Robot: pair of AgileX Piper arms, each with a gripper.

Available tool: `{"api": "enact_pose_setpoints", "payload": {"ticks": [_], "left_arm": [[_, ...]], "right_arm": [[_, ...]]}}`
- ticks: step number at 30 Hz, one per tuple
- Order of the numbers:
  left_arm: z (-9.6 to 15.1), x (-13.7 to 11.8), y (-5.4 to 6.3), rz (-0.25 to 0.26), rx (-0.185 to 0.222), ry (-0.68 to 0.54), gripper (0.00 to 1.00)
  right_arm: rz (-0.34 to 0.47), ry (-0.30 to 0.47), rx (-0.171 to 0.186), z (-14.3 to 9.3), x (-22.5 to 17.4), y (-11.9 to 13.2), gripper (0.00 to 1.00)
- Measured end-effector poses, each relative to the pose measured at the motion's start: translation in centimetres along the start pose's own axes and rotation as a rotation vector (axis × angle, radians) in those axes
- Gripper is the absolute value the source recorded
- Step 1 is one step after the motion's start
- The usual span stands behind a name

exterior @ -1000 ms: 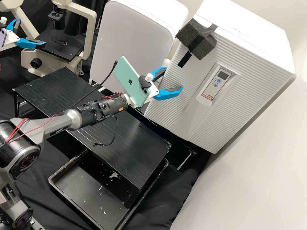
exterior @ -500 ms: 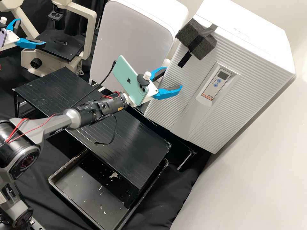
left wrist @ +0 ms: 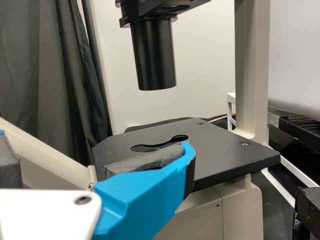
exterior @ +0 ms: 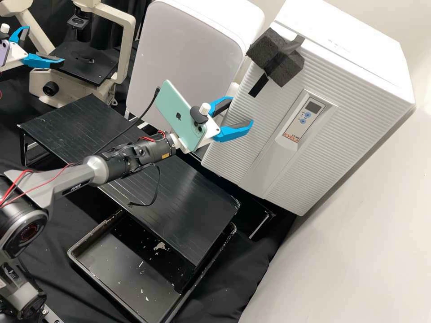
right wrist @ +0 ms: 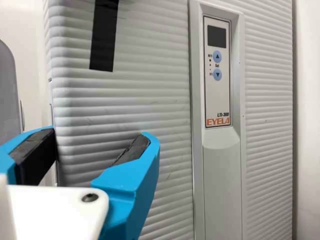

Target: Open the incubator door

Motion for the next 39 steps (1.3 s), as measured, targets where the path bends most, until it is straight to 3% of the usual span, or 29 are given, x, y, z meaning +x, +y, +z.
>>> {"api": "enact_pose_setpoints", "payload": {"ticks": [12, 19, 27, 37, 39], "left_arm": [[0.0, 0.0, 0.0, 0.0, 0.0, 0.0, 1.0], [0.0, 0.0, 0.0, 0.0, 0.0, 0.0, 1.0], [0.0, 0.0, 0.0, 0.0, 0.0, 0.0, 1.0], [0.0, 0.0, 0.0, 0.0, 0.0, 0.0, 1.0], [0.0, 0.0, 0.0, 0.0, 0.0, 0.0, 1.0]], "right_arm": [[0.052, -0.004, 0.002, 0.6, -3.5, 1.4, 0.0], [0.162, -0.028, -0.009, 0.6, -6.4, 2.0, 0.0], [0.317, -0.046, -0.064, 0.8, -9.8, 2.7, 0.0], [0.235, -0.029, -0.151, 1.4, -13.5, 2.1, 0.0], [0.227, -0.02, -0.151, 1.5, -14.1, 2.2, 0.0]]}}
